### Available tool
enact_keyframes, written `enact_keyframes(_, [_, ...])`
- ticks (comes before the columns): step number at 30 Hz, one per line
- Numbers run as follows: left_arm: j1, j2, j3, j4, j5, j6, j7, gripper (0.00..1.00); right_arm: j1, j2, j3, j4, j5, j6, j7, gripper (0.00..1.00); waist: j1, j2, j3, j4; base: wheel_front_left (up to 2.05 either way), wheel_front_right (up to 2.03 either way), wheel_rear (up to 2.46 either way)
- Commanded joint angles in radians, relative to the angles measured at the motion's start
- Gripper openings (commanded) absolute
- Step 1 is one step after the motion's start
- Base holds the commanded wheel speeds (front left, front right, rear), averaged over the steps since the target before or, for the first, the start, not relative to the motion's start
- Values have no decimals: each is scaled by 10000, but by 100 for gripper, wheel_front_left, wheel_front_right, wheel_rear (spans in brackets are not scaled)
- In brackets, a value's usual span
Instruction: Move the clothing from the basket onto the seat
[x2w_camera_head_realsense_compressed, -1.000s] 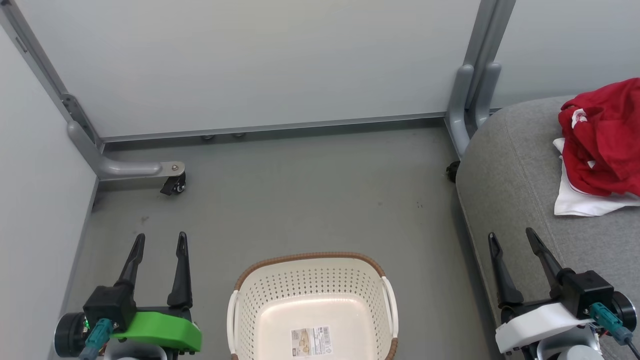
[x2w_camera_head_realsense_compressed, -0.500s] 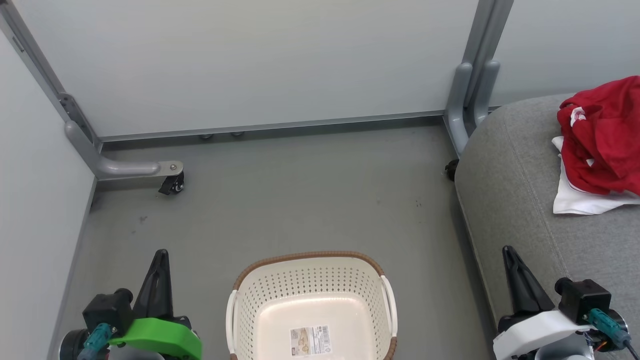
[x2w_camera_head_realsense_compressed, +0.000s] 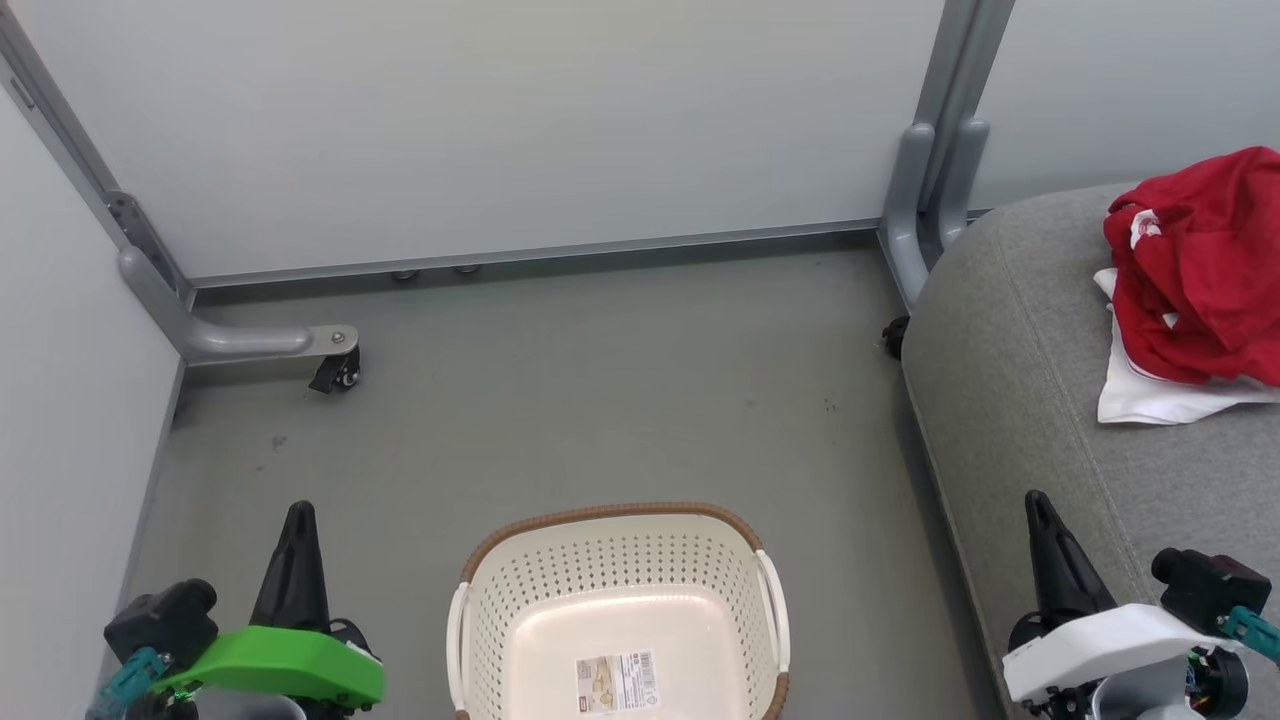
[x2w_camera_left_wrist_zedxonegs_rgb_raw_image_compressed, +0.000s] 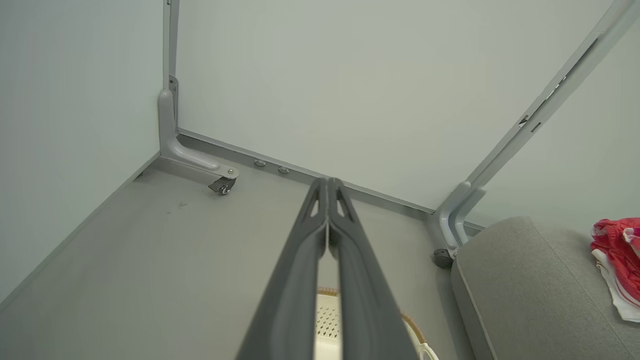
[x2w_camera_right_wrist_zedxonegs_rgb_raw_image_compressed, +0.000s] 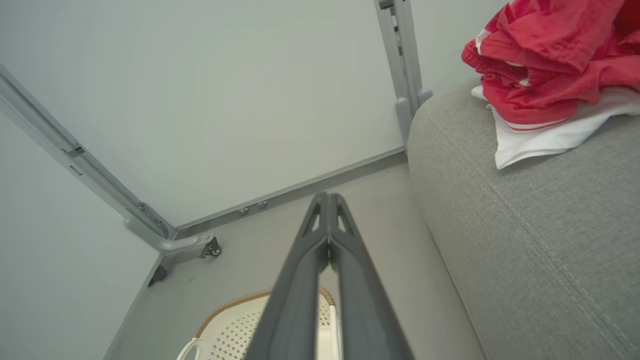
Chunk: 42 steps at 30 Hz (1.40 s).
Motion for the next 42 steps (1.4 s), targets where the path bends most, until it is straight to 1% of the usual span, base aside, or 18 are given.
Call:
enact_keyframes(1, [-295,19,104,-183,-440,-16,79,0,-309,-60,-60,-102,438,-2,87,0,0,13,1,-12,0,0,0])
enact_keyframes(21, [-442,-76,445,-369,-3324,-7,828,0,-598,-87,-236,93,3459,-3,846,0,0,25,11,-179,0,0,0])
enact_keyframes(42, [-578,-160,747,-475,-5755,-29,1481,0,-861,-112,-388,264,6014,-5,1493,0,0,39,21,-352,0,0,0])
